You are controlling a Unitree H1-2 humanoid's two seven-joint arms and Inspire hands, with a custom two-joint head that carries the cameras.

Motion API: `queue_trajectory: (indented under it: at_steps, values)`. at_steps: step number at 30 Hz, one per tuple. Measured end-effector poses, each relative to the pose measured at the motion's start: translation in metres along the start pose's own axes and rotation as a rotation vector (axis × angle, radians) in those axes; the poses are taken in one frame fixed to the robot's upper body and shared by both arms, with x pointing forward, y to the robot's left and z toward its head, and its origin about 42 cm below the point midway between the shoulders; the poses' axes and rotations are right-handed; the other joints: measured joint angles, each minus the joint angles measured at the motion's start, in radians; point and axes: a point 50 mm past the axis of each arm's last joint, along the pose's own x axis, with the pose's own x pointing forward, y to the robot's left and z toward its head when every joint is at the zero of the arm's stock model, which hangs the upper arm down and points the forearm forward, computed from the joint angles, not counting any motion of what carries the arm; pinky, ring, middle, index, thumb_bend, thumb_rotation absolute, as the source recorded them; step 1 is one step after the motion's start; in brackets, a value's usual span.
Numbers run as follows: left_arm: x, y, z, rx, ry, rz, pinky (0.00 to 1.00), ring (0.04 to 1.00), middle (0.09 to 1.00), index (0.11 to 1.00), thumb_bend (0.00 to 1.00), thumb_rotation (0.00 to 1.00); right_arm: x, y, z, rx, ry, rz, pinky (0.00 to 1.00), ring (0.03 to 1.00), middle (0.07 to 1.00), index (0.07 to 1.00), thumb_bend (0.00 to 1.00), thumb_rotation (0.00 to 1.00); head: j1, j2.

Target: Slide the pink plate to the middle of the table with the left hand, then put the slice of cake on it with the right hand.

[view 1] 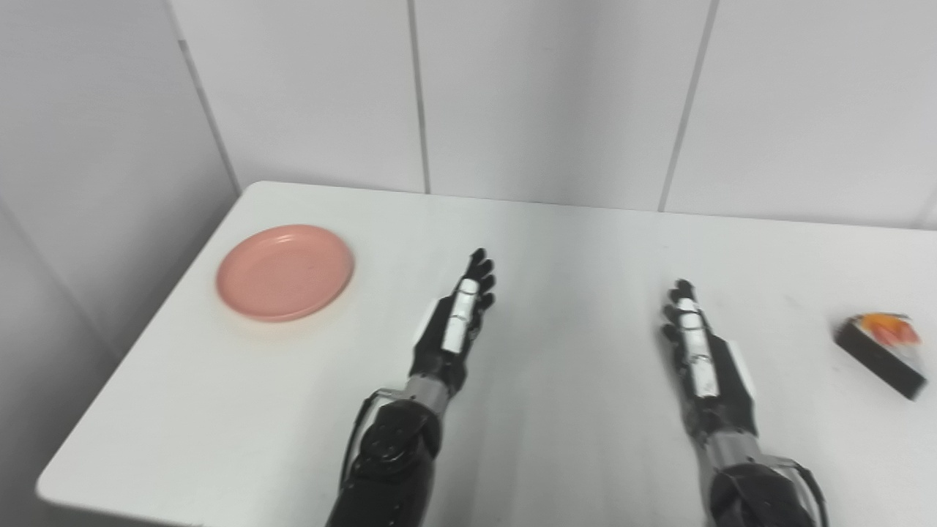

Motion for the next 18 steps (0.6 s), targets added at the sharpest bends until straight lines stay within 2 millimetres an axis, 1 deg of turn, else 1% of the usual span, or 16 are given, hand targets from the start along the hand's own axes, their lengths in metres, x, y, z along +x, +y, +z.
queue_trajectory:
  at_steps: [1,3,5,8,10,12,15,18]
  values:
    - [0.002,0.001,0.001,-0.007,-0.012,0.016,1.0,1.0,1.0,1.0,0.64,1.0,0.0,-0.001,0.0,0.003,0.0,-0.001,0.98,0.963,0.961,0.959,0.54,0.86,0.006,-0.003]
    - [0.006,0.006,0.002,-0.022,-0.028,0.048,1.0,1.0,1.0,1.0,0.64,1.0,0.0,-0.004,-0.001,0.005,-0.002,-0.009,0.94,0.939,0.937,0.928,0.53,0.81,0.016,-0.012]
    - [0.009,0.013,0.005,-0.036,-0.035,0.091,1.0,1.0,0.996,1.0,0.65,1.0,0.0,-0.005,-0.001,0.013,-0.006,-0.022,0.93,0.932,0.93,0.918,0.52,0.78,0.025,-0.017]
    - [0.012,0.026,0.01,-0.045,-0.057,0.144,1.0,0.994,0.991,1.0,0.67,1.0,0.0,-0.007,-0.001,0.015,-0.012,-0.036,0.92,0.93,0.931,0.915,0.52,0.78,0.034,-0.025]
    - [0.014,0.034,0.016,-0.051,-0.082,0.172,0.98,0.978,0.981,0.995,0.66,1.0,-0.001,-0.008,-0.001,0.015,-0.017,-0.039,0.92,0.932,0.932,0.918,0.52,0.78,0.039,-0.029]
    - [0.017,0.044,0.026,-0.046,-0.111,0.2,0.98,0.977,0.97,0.986,0.66,1.0,-0.001,-0.009,-0.002,0.018,-0.023,-0.04,0.93,0.938,0.937,0.924,0.51,0.78,0.042,-0.031]
    - [0.026,0.056,0.045,-0.053,-0.162,0.248,1.0,0.983,0.963,0.981,0.67,1.0,-0.001,-0.01,-0.003,0.034,-0.028,-0.042,0.93,0.932,0.932,0.915,0.51,0.74,0.043,-0.032]
    - [0.034,0.07,0.064,-0.042,-0.215,0.27,0.98,0.958,0.939,0.955,0.69,1.0,-0.001,-0.01,-0.003,0.031,-0.033,-0.042,0.93,0.937,0.934,0.919,0.5,0.76,0.048,-0.04]
